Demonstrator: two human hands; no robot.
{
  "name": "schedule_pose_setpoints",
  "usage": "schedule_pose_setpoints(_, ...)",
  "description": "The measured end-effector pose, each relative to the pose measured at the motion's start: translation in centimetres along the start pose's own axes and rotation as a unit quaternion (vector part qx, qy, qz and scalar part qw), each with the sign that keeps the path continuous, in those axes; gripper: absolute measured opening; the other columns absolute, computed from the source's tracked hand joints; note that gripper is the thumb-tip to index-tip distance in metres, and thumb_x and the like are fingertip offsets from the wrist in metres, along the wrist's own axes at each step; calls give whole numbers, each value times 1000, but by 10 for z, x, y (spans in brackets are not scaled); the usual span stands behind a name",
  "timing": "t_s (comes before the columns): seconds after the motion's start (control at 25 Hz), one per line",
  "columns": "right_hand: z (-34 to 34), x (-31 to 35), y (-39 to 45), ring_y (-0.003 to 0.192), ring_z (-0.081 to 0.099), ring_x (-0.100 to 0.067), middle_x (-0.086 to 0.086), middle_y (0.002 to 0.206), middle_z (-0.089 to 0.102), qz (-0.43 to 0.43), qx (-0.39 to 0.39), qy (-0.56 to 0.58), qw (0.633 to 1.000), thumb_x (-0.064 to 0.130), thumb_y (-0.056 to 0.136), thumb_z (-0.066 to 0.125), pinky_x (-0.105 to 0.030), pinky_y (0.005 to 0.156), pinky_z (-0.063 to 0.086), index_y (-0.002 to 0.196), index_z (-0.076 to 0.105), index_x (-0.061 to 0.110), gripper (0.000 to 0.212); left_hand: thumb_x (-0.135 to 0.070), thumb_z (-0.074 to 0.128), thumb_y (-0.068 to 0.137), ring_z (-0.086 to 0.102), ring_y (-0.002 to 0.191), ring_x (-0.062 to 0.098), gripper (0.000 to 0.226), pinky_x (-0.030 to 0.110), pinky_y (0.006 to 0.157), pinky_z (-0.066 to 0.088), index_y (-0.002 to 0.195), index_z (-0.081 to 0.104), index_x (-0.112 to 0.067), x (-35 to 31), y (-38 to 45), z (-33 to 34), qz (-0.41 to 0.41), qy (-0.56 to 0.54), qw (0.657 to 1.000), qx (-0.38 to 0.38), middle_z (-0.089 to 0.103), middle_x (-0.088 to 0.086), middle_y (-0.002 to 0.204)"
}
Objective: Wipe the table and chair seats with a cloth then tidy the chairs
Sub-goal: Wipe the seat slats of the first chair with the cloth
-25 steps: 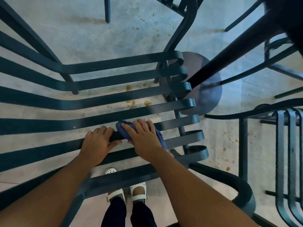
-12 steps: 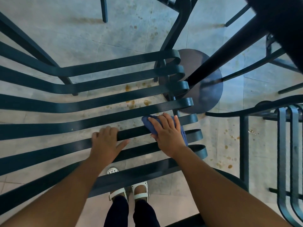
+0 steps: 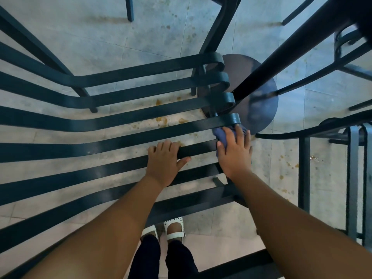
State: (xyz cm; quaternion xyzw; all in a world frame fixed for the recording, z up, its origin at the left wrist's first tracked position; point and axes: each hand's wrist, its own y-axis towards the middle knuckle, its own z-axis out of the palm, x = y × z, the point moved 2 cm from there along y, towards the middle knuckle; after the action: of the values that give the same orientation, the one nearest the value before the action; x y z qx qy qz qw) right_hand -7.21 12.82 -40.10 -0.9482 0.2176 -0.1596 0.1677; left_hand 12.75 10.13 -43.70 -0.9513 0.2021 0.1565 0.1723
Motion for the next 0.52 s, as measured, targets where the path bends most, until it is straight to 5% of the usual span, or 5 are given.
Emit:
schedule_pose_setpoints(0.24, -1, 25, -21, 137, 16, -43, -12, 157, -12, 137, 18, -50, 989, 24, 98, 40, -55, 107, 26, 149, -6, 25, 69, -78, 15, 80, 33, 134, 34, 85, 49, 112, 15, 142, 25, -22, 60, -58, -9, -31, 24, 998, 57, 37, 14, 143)
schedule_pose_setpoints(0.36, -5, 38, -29, 138, 13, -44, -21, 155, -12, 161, 69, -103, 979, 19, 96, 44, -54, 106, 29, 148, -15, 15, 78, -79, 35, 75, 21, 140, 37, 93, 52, 112, 10, 147, 23, -22, 94, -89, -22, -63, 36, 992, 103, 24, 16, 153)
schedule_pose_setpoints(0.52, 4, 83, -66, 139, 14, -44, -29, 153, -7, 120, 168, -170, 964, 26, 98, 43, -47, 106, 32, 147, -15, 6, 78, -53, 73, 71, 26, 137, 36, 94, 48, 112, 26, 146, 29, -18, 99, -121, -41, -136, 5, 987, 90, 25, 16, 151)
